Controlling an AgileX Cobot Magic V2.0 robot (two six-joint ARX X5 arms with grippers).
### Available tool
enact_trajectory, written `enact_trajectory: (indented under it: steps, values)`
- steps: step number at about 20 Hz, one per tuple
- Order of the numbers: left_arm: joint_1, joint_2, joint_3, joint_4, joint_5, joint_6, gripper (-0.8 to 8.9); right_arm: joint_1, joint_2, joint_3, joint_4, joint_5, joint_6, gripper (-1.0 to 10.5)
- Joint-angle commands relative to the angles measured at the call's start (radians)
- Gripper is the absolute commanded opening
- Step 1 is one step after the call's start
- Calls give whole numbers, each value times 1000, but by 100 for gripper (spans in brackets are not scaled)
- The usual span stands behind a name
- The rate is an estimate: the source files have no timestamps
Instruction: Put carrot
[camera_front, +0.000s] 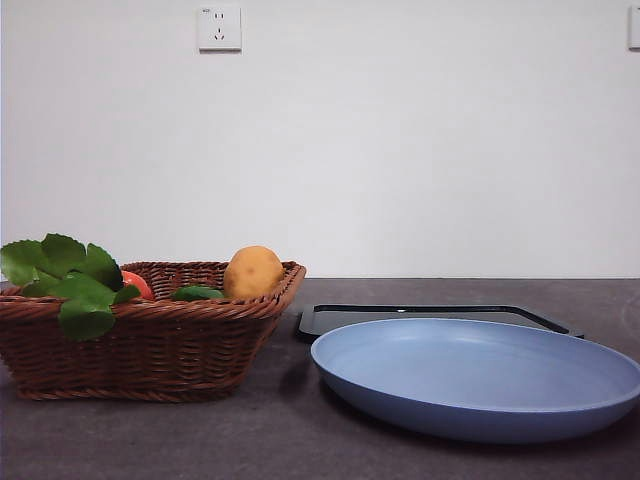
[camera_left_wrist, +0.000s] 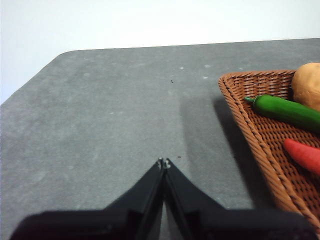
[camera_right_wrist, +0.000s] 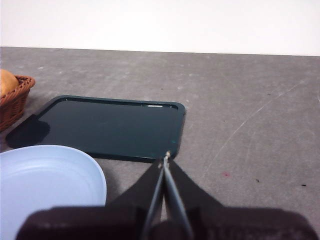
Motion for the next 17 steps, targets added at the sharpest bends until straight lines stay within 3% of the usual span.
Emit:
enact_trajectory:
  steps: [1,5,8,12,17]
  values:
    - [3,-3,-10,16,54,-97,8,0,-4,-3,10,-2,80,3]
    - [3,-3,-10,36,229,-295,8,0,-4,-3,13,-3,361,4]
    - [3,-3,-10,78,367,-346,8,0,-4,-3,16,4,538,3]
    - [3,-3,-10,133,437,-358,8,0,-4,-3,16,2,606,3]
    - [3,-3,-5,161,435,-463,7,0,-3,5,24,-19,652,3]
